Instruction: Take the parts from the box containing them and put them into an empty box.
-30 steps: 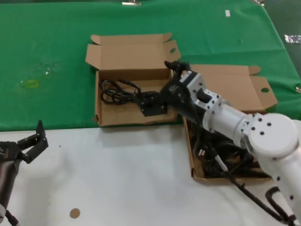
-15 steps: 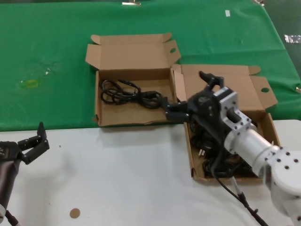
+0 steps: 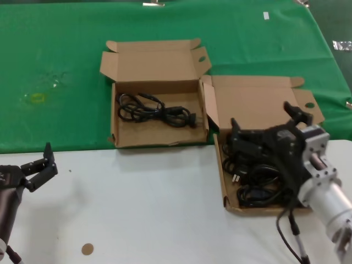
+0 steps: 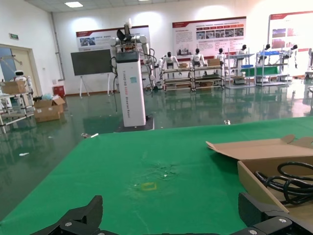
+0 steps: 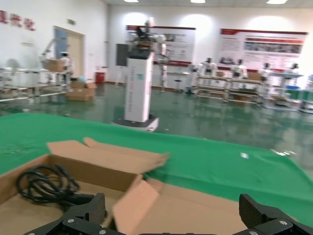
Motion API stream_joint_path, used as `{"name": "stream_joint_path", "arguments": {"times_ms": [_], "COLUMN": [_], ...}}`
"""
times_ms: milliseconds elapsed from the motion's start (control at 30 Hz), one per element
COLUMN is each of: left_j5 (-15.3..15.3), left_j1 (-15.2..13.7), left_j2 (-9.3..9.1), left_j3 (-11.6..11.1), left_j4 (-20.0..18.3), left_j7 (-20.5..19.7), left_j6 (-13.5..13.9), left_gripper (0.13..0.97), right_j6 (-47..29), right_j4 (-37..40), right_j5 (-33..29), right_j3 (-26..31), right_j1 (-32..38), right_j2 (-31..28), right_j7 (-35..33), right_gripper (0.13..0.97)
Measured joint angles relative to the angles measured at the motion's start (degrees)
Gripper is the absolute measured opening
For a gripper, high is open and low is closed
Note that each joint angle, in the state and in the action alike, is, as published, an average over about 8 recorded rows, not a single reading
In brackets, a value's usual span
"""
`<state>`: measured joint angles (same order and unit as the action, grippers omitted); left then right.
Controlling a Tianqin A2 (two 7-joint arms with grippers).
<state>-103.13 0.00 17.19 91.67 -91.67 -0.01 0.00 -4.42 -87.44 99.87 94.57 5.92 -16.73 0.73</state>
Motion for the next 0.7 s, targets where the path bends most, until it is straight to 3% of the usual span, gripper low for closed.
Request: {"name": "stream_joint_path", "arguments": {"times_ms": [200,700], "left_j5": [-0.01,0.0], "left_j1": [0.0,0.0], "left_j2": [0.0,0.0], "left_j3": [0.0,0.0], "left_j4": [0.0,0.0], "left_j7": [0.0,0.0], "left_j6": [0.0,0.0], "left_gripper": [0.966,0.966], "right_j6": [2.47,2.71], "right_j4": [-2.35,-2.59], "right_j5": [1.81,1.99], "right_j3": [-1.61,-1.77], "right_j1": [-3.29,-3.58], "right_j2": [-0.26,-0.28], "right_j7": [-0.41,-0.45], "right_gripper": [0.966,0.966]}}
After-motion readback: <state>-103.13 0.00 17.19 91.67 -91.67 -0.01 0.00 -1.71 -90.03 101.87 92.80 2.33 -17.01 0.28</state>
